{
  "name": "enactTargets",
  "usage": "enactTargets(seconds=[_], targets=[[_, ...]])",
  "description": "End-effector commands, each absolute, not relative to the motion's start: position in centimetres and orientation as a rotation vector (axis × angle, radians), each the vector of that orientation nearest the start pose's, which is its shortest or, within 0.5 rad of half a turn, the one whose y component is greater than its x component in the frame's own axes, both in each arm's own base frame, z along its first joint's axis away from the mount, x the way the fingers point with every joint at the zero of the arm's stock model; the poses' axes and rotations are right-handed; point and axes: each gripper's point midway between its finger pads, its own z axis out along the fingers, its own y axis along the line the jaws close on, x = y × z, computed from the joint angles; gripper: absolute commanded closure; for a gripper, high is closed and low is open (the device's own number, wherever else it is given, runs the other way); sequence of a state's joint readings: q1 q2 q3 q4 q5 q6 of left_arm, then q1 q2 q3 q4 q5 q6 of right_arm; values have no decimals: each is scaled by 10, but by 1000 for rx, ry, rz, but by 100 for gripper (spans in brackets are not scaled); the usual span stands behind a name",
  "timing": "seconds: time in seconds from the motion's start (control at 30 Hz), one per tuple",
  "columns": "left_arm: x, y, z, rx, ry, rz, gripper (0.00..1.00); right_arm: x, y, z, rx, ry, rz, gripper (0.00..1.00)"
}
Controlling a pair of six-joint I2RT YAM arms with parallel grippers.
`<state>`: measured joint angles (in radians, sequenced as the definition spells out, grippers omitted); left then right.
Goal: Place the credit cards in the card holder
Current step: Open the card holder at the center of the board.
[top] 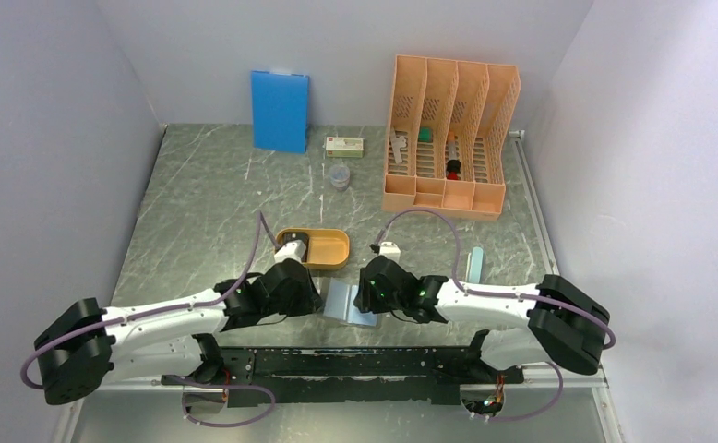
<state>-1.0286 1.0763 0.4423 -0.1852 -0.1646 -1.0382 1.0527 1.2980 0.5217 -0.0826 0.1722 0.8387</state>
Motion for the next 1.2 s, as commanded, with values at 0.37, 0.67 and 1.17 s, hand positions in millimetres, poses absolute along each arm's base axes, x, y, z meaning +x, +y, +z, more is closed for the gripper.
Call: enactTargets(seconds=[0.37, 0.67, 1.17], targets=[[156, -245, 90, -49, 2392, -748, 50, 162, 265, 61, -160, 2470, 606, 51], [162, -260, 76, 141, 2422, -675, 41, 153, 259, 54, -118, 2479, 657, 46], [157, -274, 60, 165, 2419, -775, 45, 150, 275, 46, -177, 2504, 702, 48]])
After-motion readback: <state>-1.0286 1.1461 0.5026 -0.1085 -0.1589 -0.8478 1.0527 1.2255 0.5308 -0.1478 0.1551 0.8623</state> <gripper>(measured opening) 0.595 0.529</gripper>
